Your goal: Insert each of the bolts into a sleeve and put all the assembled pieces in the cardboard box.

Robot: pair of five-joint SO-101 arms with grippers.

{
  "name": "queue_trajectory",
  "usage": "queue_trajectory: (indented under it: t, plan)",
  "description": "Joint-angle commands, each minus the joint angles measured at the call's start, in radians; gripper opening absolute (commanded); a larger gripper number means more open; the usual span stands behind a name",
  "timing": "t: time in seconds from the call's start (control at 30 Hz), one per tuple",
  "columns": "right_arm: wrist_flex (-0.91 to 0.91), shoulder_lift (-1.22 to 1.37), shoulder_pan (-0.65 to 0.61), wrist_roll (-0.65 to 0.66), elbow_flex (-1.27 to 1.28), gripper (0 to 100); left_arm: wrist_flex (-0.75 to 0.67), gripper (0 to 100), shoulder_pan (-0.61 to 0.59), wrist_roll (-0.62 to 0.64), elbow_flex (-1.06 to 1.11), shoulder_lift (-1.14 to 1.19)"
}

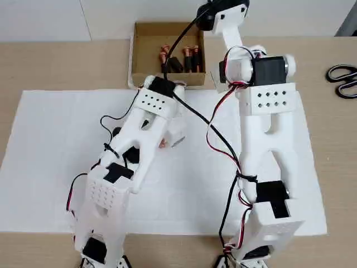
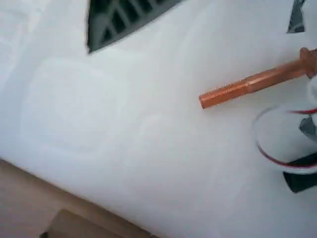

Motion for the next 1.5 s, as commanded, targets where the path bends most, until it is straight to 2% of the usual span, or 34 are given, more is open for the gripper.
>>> queue_trajectory:
  t: [0.0, 0.2, 0.37, 0.43, 0.6, 0.8, 0.97, 1.1, 1.3, 1.47]
  plan:
    - [-0.013, -0.053, 0.005, 0.009, -0.040, 28.4, -0.069, 28, -0.009, 0.003, 0.035, 0.015]
    - [-0.012, -0.058, 0.005, 0.009, -0.040, 28.4, -0.167, 27, -0.008, -0.002, 0.036, 0.086]
    - [-0.012, -0.061, 0.005, 0.009, -0.040, 28.4, -0.247, 15, -0.006, -0.018, 0.031, 0.092]
    - [-0.012, -0.061, 0.005, 0.015, -0.040, 28.4, -0.245, 12, -0.006, -0.038, 0.016, 0.087]
    - [-0.024, -0.056, 0.005, 0.041, -0.041, 28.4, -0.239, 12, 0.032, -0.023, -0.048, 0.083]
    - [-0.062, -0.061, 0.004, 0.041, -0.041, 28.4, -0.308, 11, 0.043, -0.015, -0.056, 0.146]
    - [-0.058, -0.054, 0.004, 0.041, -0.041, 28.4, -0.305, 0, 0.064, -0.038, -0.067, 0.149]
    - [-0.054, -0.054, 0.004, 0.041, -0.041, 28.4, -0.236, 1, 0.069, -0.117, -0.122, 0.149]
    - [-0.054, -0.053, 0.004, 0.038, -0.017, 28.4, 0.015, 1, 0.097, -0.121, -0.381, 0.124]
    - [-0.054, -0.054, 0.008, 0.040, 0.020, 28.4, 0.038, 1, 0.107, -0.121, -0.486, 0.089]
